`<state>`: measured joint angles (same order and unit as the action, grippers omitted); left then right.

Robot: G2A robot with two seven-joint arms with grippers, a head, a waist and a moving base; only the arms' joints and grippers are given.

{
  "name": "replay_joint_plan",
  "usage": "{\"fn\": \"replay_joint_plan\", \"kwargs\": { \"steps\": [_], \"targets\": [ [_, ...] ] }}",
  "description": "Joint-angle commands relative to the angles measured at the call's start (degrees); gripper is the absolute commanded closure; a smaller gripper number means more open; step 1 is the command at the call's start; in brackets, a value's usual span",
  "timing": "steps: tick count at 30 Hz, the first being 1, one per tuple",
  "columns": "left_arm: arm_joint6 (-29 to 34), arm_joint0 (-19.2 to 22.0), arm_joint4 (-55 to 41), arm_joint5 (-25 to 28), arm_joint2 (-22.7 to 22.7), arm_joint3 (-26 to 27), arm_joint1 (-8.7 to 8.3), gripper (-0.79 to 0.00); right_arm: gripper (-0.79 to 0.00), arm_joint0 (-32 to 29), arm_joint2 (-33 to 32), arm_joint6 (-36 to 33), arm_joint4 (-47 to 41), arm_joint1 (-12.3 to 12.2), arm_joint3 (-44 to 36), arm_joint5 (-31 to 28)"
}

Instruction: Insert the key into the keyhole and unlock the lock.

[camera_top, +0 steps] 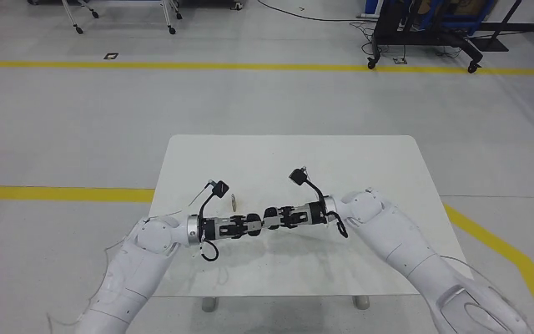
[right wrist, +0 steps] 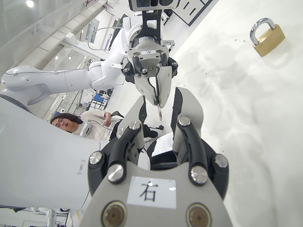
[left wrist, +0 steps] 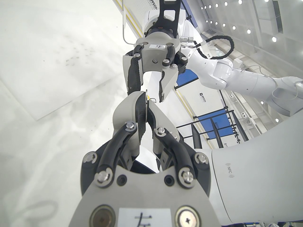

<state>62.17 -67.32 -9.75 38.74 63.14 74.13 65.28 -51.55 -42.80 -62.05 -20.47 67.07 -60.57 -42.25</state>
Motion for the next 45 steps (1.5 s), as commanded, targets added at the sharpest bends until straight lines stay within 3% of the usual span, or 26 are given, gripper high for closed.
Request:
{"fn": "replay_joint_plan", "kwargs": {
  "steps": [1, 5, 7, 8, 22, 23, 24, 25, 32, 40, 45],
  "targets": [
    [-0.4, 0.1, -0.2, 0.2, 0.0, -0.2, -0.07, 0.0, -0.265, 0.1, 0.0, -0.2, -0.2, 0.0, 0.2, 0.2],
    [-0.6, 0.2, -0.4, 0.5, -0.1, -0.3, -0.23, 0.0, -0.24, 0.2, 0.0, -0.6, -0.4, 0.1, 0.4, 0.6],
    [-0.7, 0.2, -0.5, 0.5, -0.2, -0.3, -0.3, 0.0, -0.175, 0.3, 0.1, -0.7, -0.6, 0.1, 0.5, 0.7],
    [-0.7, 0.3, -0.4, 0.5, -0.3, -0.3, -0.33, 0.0, 0.0, 0.3, 0.1, -0.7, -0.6, 0.2, 0.6, 0.7],
    [-2.6, 0.5, 0.2, 1.8, -1.6, -0.5, -0.59, 0.0, 0.0, 0.4, 0.0, -1.3, -1.2, 0.4, 1.0, 1.3],
    [-2.5, 0.6, 0.1, 1.7, -1.6, -0.6, -0.63, -0.117, 0.0, 0.4, -0.1, -1.2, -1.0, 0.4, 1.0, 1.2],
    [-2.5, 0.6, -0.1, 1.6, -1.6, -0.6, -0.68, -0.403, 0.0, 0.4, -0.2, -1.1, -0.8, 0.4, 1.0, 1.1],
    [-2.2, 0.7, -0.3, 1.6, -1.6, -0.5, -0.75, -0.785, 0.0, 0.3, -0.4, -0.9, -0.6, 0.4, 1.1, 0.9],
    [-4.0, 0.9, 0.0, 1.3, -0.1, -1.6, -1.27, -0.785, 0.0, -0.4, -2.4, 1.2, -0.3, -0.1, 1.2, -0.4],
    [-8.8, 0.7, 3.4, 0.7, 3.2, -1.3, -2.08, -0.785, 0.0, -3.8, -9.4, 7.3, 2.4, -2.4, -0.1, -5.5],
    [-8.8, 0.7, 3.4, 0.7, 3.2, -1.3, -2.08, -0.785, 0.0, -4.1, -9.7, 7.6, 2.5, -2.5, -0.3, -5.7]
  ]
}}
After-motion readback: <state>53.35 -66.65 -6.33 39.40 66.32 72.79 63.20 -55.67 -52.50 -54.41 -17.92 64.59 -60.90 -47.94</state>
